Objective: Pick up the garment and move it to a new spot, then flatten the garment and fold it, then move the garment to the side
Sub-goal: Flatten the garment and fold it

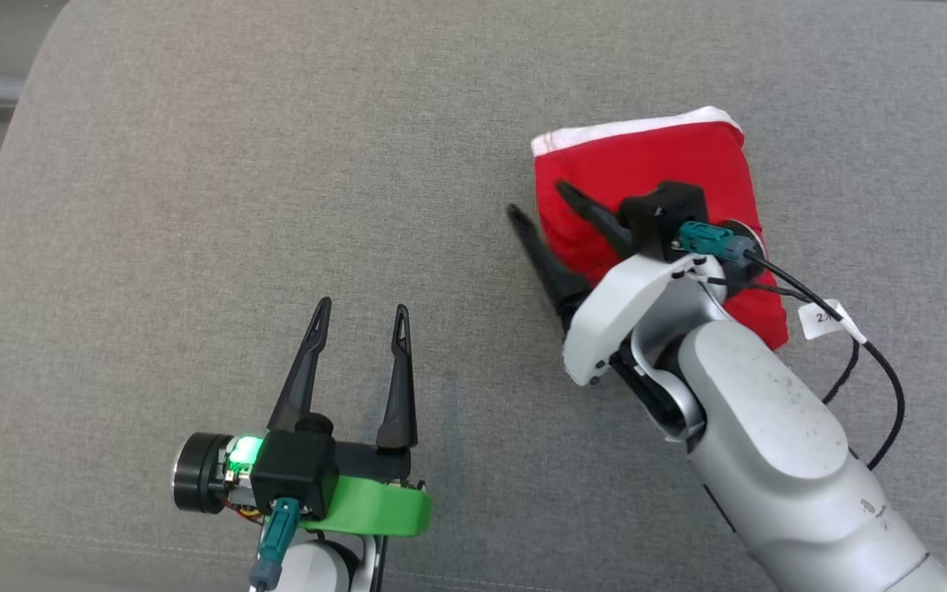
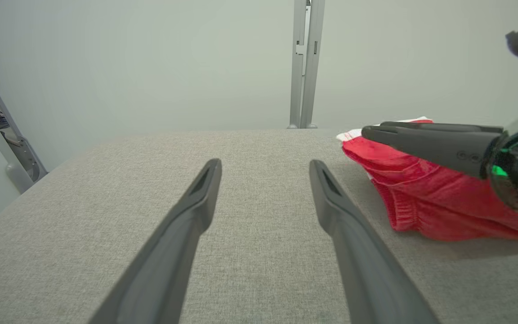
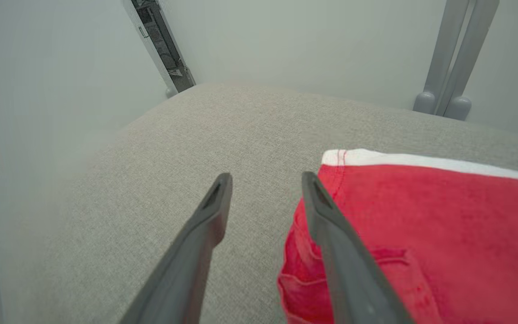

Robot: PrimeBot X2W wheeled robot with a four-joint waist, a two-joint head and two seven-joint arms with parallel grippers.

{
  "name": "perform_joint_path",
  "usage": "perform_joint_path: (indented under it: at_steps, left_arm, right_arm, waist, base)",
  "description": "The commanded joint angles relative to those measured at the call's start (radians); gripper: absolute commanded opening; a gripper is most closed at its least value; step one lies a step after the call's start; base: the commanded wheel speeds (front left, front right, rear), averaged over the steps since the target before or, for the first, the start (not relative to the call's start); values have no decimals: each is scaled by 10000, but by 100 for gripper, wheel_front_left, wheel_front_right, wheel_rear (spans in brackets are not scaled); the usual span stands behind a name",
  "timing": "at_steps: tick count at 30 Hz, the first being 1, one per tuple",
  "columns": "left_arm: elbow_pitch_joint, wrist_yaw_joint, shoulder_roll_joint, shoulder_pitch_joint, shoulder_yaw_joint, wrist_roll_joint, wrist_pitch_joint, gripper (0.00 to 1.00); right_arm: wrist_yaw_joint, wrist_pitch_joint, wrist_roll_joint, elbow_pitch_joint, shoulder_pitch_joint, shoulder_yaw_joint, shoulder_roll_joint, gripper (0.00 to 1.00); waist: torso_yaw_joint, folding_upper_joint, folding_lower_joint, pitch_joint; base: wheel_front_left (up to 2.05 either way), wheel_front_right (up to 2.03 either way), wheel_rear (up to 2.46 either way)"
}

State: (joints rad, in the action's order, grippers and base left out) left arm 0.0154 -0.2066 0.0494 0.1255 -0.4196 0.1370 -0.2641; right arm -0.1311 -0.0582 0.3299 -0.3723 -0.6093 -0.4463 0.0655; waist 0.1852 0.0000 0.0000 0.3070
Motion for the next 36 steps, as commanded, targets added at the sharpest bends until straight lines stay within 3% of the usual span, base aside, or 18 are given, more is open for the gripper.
perform_joint_path:
  at_steps: [1,4,6,12,15,16,17,22,28,36]
  left_arm:
    - [31,39,26,97,40,52,5,100]
    - [64,56,26,43,63,37,5,100]
    - [50,66,26,-33,90,-3,5,100]
    - [32,113,26,-256,213,-145,5,100]
    - [11,148,28,-353,221,-164,5,100]
    - [5,149,28,-377,211,-150,5,100]
    - [-4,170,28,-396,199,-132,5,100]
    - [-15,224,28,-363,115,-28,5,100]
    - [57,177,28,-152,-148,207,5,100]
    - [81,3,28,-24,-316,358,5,100]
  right_arm:
    - [9,263,213,194,-211,-110,11,100]
    - [9,771,376,557,-288,-54,77,100]
    - [11,1188,291,878,-255,228,468,100]
    - [8,1849,-278,1005,496,952,2157,100]
    - [8,1969,-272,797,1023,783,3030,98]
    - [8,2010,-227,730,1115,702,3284,54]
    - [9,2031,-59,672,1184,535,3531,0]
    - [9,1697,1254,567,832,-1062,4555,0]
    - [9,470,4909,547,-313,-3219,5336,0]
    - [8,-981,7804,1108,-1159,-5127,6038,0]
  waist:
    - [-98,0,0,-25]
    - [-253,0,0,-120]
    - [-393,0,0,-243]
    - [-690,0,0,-560]
    - [-703,0,0,-643]
    - [-690,0,0,-660]
    - [-664,0,0,-672]
    - [-477,0,0,-616]
    - [-124,0,0,-426]
    - [260,0,0,-327]
  base:
    - [0,0,0]
    - [0,0,0]
    - [0,0,0]
    - [0,0,0]
    - [0,0,0]
    - [0,0,0]
    - [0,0,0]
    - [0,0,0]
    - [0,0,0]
    - [0,0,0]
